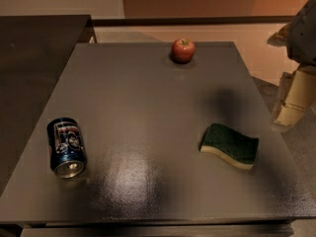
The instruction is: Pick pepsi can
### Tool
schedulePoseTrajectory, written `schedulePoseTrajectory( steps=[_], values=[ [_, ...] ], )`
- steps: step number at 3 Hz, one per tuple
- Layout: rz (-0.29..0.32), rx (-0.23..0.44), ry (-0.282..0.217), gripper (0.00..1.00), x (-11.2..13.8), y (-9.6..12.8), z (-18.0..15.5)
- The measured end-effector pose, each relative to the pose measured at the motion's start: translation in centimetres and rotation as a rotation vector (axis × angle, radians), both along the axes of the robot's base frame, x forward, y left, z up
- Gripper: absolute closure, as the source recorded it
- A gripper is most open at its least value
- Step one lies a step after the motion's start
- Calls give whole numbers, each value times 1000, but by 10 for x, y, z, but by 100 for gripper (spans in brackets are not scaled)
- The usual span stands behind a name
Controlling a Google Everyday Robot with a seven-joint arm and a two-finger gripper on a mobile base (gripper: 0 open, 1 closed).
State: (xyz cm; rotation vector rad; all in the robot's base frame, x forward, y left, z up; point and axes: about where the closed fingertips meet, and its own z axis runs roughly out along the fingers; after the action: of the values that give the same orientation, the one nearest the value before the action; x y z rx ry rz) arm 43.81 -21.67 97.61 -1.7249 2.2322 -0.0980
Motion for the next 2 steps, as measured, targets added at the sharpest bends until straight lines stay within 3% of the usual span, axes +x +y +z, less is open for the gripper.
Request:
schedulePoseTrajectory(
  steps=[2],
  values=[
    [29, 4, -2, 0, 1, 6, 1]
  ],
)
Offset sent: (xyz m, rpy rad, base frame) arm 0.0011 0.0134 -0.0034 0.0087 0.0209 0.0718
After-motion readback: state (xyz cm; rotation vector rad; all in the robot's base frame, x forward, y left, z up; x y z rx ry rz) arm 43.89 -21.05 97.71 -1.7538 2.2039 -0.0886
